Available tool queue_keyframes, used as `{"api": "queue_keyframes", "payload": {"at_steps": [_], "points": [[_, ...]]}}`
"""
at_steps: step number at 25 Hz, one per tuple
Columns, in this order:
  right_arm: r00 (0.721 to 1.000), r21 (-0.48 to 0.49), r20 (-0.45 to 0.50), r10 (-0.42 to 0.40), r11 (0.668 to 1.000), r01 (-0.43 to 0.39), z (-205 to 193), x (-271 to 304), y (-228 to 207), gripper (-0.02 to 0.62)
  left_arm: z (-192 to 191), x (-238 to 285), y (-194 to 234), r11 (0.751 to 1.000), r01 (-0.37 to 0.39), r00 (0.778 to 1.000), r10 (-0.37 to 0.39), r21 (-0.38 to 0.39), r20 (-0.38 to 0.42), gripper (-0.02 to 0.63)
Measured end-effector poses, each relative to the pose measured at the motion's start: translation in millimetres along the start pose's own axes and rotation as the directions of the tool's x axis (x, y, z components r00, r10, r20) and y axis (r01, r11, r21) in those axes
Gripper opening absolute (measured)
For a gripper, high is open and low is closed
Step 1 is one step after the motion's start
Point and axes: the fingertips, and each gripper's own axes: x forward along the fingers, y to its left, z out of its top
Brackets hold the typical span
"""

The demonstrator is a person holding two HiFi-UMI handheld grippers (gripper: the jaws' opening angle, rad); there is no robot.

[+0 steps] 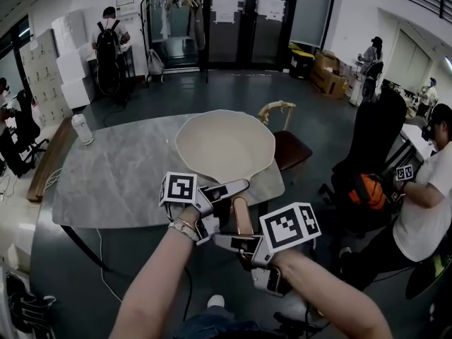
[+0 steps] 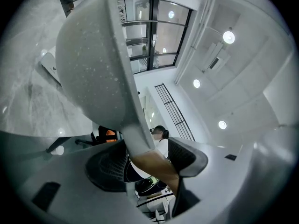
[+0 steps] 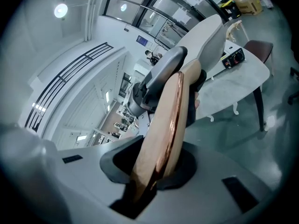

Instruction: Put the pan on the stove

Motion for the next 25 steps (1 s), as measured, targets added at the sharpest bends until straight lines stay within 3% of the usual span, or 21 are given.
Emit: {"api": "queue_keyframes", "payload": {"at_steps": [5,8,25], "points": [[1.000,0.012,0.020,-0.009,1.000,0.009,27.2,5.7,-6.7,0.094,22.5,12.6,0.4,0.999,0.044,0.999,-0.044,-0.024,-0.017,0.284],[1.000,0.017,0.016,-0.011,1.000,0.011,39.4,2.6,-14.8,0.094,32.5,20.1,15.4,1.000,0.003,1.000,-0.003,-0.018,-0.024,0.284],[0.999,-0.015,-0.040,0.019,1.000,-0.019,112.0,-20.1,-60.7,0.094,95.9,76.8,43.5,1.000,-0.023,0.999,0.022,0.013,0.042,0.285]]}}
